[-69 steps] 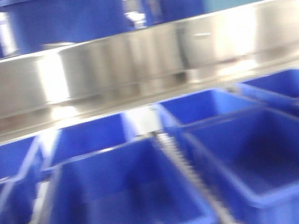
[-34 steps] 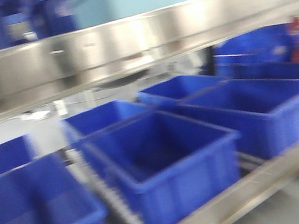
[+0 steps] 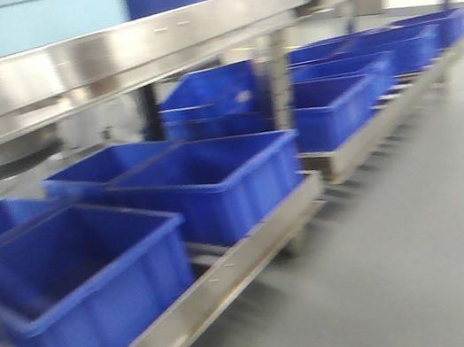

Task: Move two blue bins to right shelf middle
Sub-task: 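Hold the teal bin with both grippers while backing away from rack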

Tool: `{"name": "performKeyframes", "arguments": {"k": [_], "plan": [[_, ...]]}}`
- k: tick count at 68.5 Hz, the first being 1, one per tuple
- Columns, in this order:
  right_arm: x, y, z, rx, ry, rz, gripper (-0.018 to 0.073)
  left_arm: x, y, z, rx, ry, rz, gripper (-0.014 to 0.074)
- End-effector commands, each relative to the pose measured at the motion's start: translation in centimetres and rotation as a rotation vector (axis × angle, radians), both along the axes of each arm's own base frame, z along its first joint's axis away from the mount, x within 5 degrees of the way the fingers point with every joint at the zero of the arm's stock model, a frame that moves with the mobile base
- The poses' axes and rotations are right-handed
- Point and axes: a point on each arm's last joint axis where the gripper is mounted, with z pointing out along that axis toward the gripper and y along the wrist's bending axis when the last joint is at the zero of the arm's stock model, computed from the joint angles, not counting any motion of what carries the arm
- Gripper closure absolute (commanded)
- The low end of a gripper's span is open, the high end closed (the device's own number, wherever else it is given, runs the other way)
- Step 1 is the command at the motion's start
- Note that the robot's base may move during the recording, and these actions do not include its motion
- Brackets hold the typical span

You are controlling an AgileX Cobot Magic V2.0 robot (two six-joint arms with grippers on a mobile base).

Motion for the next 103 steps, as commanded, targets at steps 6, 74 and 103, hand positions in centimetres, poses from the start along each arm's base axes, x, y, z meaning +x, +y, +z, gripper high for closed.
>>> {"name": "performKeyframes", "arguments": {"k": [6, 74, 103], "plan": [[0.09, -0.84, 0.85, -0.029, -0.08, -0.038, 0.0713, -0.43, 0.51, 0.81, 0.012, -0.05, 0.003, 0.0708], [0.09, -0.84, 0.85, -0.029, -0.08, -0.038, 0.0713, -0.43, 0.51, 0.81, 0.012, -0.05, 0.003, 0.0708], [0.09, -0.84, 0.85, -0.029, -0.08, -0.038, 0.0713, -0.43, 0.51, 0.81, 0.012, -0.05, 0.003, 0.0708]]}}
